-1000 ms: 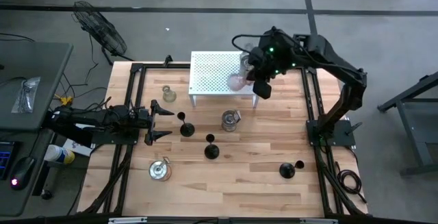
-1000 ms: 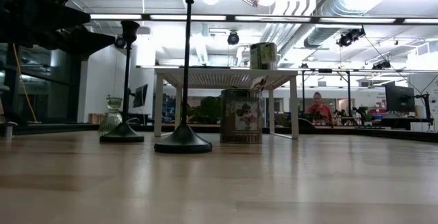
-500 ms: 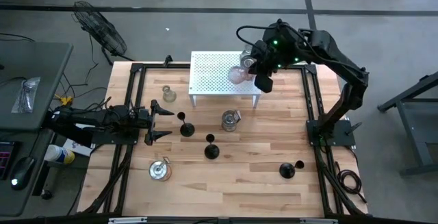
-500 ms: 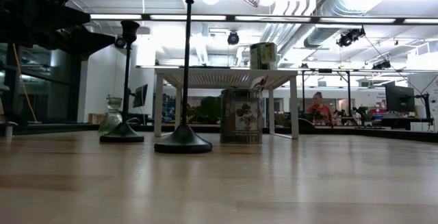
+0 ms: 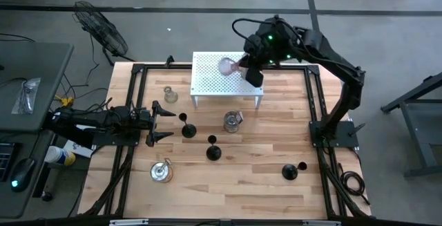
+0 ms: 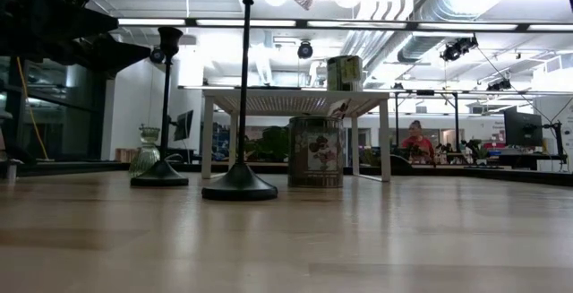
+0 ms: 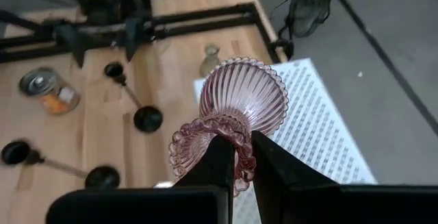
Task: Pick & Place candle stick holders
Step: Put the pink glass candle holder on the shelf aligned with the other glass candle holder
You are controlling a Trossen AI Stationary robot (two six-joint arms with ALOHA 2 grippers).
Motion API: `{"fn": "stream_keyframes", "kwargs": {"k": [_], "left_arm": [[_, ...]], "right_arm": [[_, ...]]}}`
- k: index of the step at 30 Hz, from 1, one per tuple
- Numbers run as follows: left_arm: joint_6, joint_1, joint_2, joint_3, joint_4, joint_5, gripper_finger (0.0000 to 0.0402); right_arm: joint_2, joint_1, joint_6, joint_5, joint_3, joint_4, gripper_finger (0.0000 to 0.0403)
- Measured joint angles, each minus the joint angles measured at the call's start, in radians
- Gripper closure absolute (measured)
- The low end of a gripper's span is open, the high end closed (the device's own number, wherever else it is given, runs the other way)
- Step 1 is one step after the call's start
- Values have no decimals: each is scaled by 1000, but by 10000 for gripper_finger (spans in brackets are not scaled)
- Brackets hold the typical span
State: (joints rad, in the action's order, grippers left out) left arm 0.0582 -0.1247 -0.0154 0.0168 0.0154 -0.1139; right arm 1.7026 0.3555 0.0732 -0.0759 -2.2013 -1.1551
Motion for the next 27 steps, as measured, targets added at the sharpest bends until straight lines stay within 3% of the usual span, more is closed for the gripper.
{"fn": "stream_keyframes", "kwargs": {"k": [8,27], "left_arm": [[0,0,0,0,0,0,29],[0,0,0,0,0,0,29]], "right_arm": [[47,27,-12,33,0,105,384],[153,58,-185,137,3,51,384]]}}
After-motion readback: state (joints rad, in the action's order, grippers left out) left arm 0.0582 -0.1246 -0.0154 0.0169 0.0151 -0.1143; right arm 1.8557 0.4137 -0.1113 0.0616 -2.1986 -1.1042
